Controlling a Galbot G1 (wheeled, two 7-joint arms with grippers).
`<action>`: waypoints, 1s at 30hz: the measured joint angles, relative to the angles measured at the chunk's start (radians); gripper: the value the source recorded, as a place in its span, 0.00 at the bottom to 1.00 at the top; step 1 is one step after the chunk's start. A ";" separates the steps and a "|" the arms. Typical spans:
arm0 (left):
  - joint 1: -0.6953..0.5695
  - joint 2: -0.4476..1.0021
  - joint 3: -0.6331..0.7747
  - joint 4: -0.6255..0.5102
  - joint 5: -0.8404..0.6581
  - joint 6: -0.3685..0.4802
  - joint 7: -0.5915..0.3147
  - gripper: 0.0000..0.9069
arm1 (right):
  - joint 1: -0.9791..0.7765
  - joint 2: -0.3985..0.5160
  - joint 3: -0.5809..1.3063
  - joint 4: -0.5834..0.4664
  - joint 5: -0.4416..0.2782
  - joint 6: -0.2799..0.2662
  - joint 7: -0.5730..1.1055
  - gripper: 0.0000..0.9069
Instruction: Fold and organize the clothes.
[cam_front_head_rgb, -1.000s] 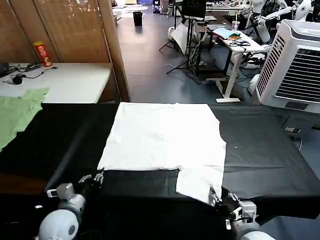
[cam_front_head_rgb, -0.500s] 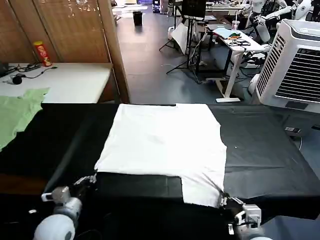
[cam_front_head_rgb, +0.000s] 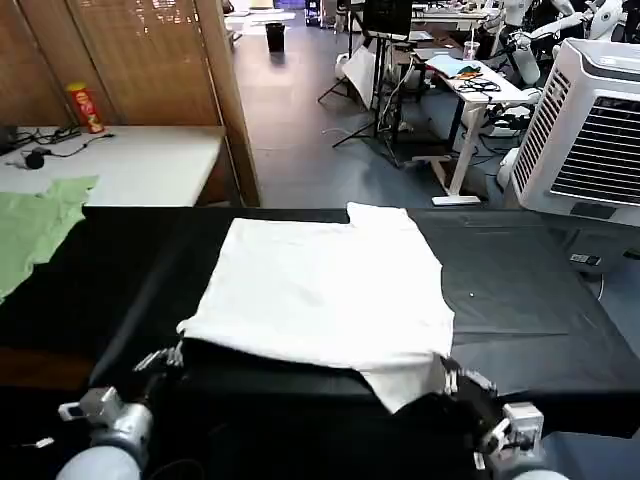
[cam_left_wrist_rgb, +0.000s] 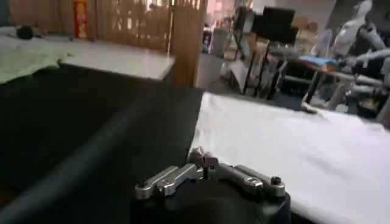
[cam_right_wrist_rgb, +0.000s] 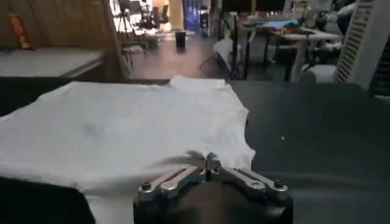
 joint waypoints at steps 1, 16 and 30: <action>-0.019 -0.001 0.007 0.013 0.009 -0.003 0.002 0.00 | 0.030 -0.010 -0.011 -0.025 0.000 0.003 0.000 0.00; -0.236 -0.012 0.066 0.243 0.075 -0.005 0.029 0.00 | 0.280 -0.007 -0.123 -0.297 -0.022 0.041 -0.008 0.00; -0.351 -0.010 0.111 0.356 0.090 0.000 0.025 0.97 | 0.327 -0.002 -0.119 -0.349 0.029 -0.031 -0.008 0.97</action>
